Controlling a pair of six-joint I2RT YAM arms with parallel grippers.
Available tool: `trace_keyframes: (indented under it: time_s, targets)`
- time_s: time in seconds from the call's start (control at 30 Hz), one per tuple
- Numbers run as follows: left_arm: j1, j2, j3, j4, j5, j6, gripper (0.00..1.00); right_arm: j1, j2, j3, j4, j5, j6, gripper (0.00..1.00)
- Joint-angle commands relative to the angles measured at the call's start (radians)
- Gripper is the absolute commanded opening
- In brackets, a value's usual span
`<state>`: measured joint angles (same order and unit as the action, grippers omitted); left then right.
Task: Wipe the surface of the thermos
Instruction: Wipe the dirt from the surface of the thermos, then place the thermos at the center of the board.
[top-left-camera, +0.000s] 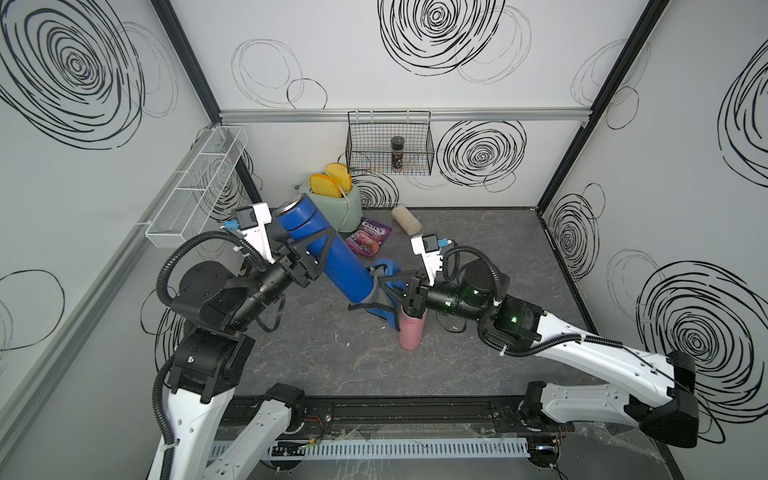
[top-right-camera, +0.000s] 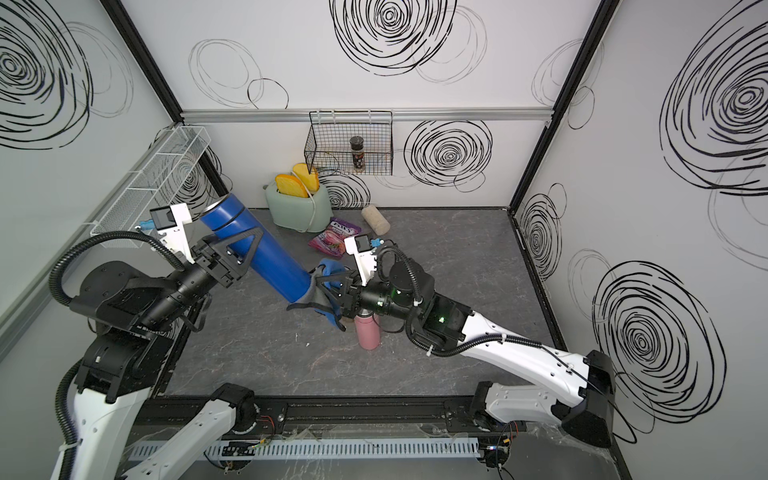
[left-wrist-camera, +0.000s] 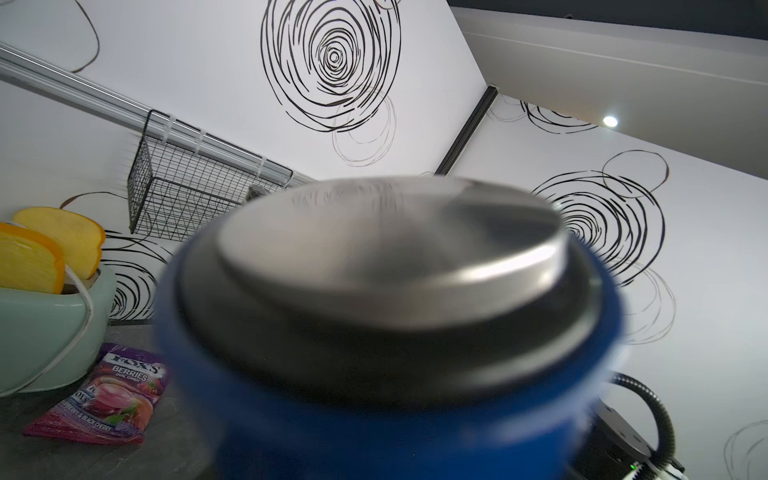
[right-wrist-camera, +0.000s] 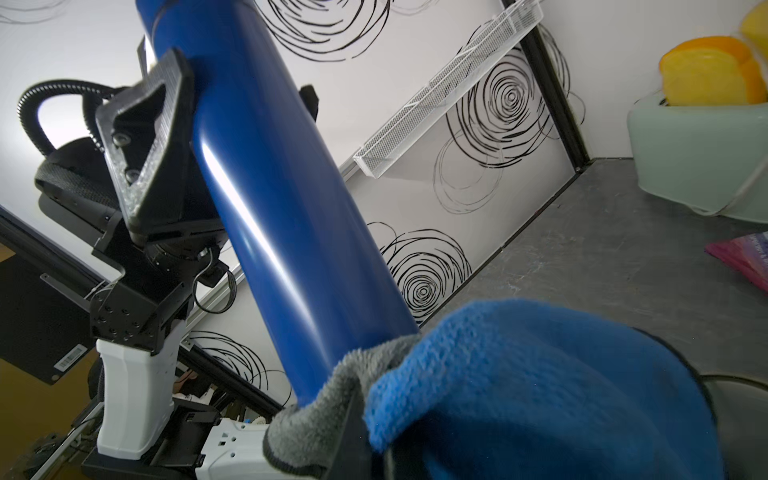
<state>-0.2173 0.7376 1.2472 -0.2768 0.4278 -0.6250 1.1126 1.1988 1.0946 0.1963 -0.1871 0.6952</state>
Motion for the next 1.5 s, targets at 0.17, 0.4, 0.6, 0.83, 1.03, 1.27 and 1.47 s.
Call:
trace_keyframes:
  time_s: [0.17, 0.4, 0.6, 0.83, 1.03, 1.27, 1.47]
  targets:
    - [-0.003, -0.004, -0.004, 0.082, -0.025, 0.015, 0.0, 0.069, -0.019, 0.023, 0.044, 0.044, -0.019, 0.0]
    - [-0.004, 0.004, -0.055, 0.058, -0.292, 0.25, 0.0, -0.026, -0.12, 0.087, -0.179, 0.089, -0.07, 0.0]
    - [-0.004, -0.045, -0.36, 0.418, -0.514, 0.322, 0.0, -0.229, -0.206, 0.157, -0.362, 0.073, -0.138, 0.0]
    - [-0.004, 0.016, -0.661, 0.909, -0.634, 0.423, 0.0, -0.511, -0.213, 0.192, -0.569, 0.021, -0.201, 0.0]
    - [0.024, 0.198, -0.762, 1.239, -0.741, 0.523, 0.0, -0.742, -0.26, 0.008, -0.485, -0.184, -0.108, 0.0]
    - [0.097, 0.506, -0.744, 1.538, -0.84, 0.519, 0.0, -0.838, -0.278, -0.134, -0.393, -0.277, -0.062, 0.0]
    - [0.112, 0.764, -0.735, 1.844, -0.962, 0.623, 0.0, -0.865, -0.28, -0.201, -0.347, -0.296, -0.059, 0.0]
